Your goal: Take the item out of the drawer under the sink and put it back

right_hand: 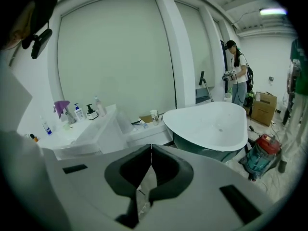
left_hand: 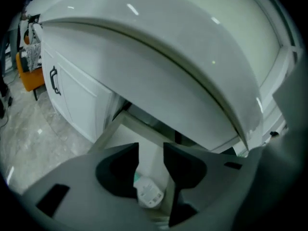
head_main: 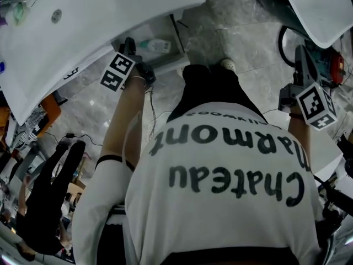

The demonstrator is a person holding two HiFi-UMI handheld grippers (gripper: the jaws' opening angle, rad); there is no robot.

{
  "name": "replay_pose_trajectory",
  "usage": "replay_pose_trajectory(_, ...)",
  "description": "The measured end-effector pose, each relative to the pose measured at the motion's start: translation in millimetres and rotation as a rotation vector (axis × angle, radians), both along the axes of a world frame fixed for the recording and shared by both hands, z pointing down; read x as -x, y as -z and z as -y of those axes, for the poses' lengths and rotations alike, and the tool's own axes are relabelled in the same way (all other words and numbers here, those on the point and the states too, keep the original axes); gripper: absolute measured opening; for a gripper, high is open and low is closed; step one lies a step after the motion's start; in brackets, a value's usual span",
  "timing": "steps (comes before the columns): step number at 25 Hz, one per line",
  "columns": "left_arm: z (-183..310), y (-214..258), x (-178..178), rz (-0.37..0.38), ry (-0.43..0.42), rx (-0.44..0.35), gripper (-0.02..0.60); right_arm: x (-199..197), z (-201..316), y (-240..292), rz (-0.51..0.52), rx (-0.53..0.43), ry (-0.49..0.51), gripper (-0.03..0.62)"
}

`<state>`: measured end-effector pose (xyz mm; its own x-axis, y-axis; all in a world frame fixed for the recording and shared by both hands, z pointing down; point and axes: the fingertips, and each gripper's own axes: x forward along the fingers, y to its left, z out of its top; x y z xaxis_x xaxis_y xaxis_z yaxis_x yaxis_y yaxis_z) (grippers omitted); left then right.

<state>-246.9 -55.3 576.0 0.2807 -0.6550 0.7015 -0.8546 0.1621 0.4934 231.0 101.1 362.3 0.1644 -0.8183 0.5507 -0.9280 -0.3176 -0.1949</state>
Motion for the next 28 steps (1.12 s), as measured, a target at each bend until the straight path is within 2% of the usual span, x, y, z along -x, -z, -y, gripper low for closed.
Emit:
replay_pose_trajectory(3,-6.8,-27.6,-1.2,-0.047,0.036,0.112,0.138,1.5,3.4,-2.0,-0.002,-0.002,-0.002,0.011)
replay_pose_trajectory(7,-15.2,-56.3,-6.5,-0.114,0.030,0.240,0.144,5.2,1.9,-7.7,0.010,0.012,-0.007,0.011)
replay_pose_trajectory(10,-21.7,-72.0,-11.7,-0.134,0.010,0.312,0.146,8.6,2.0,-10.0,0.014,0.025,-0.003,0.011)
replay_pose_trajectory(13,-30.7,-85.8,-14.8,-0.152,0.043,0.366,0.146,11.2,3.8,-8.8,0.006,0.036,0.014,0.012)
replay_pose_trajectory(16,-34.7,-96.5,-16.2,-0.171,0.079,0.392,0.146,16.5,5.2,-11.5,0.002,0.052,0.031,0.011)
replay_pose_trajectory(28,-28.6,-114.2,-24.5,-0.155,0.091,0.415,0.146,34.7,16.4,-19.5,-0.019,0.095,0.101,0.011)
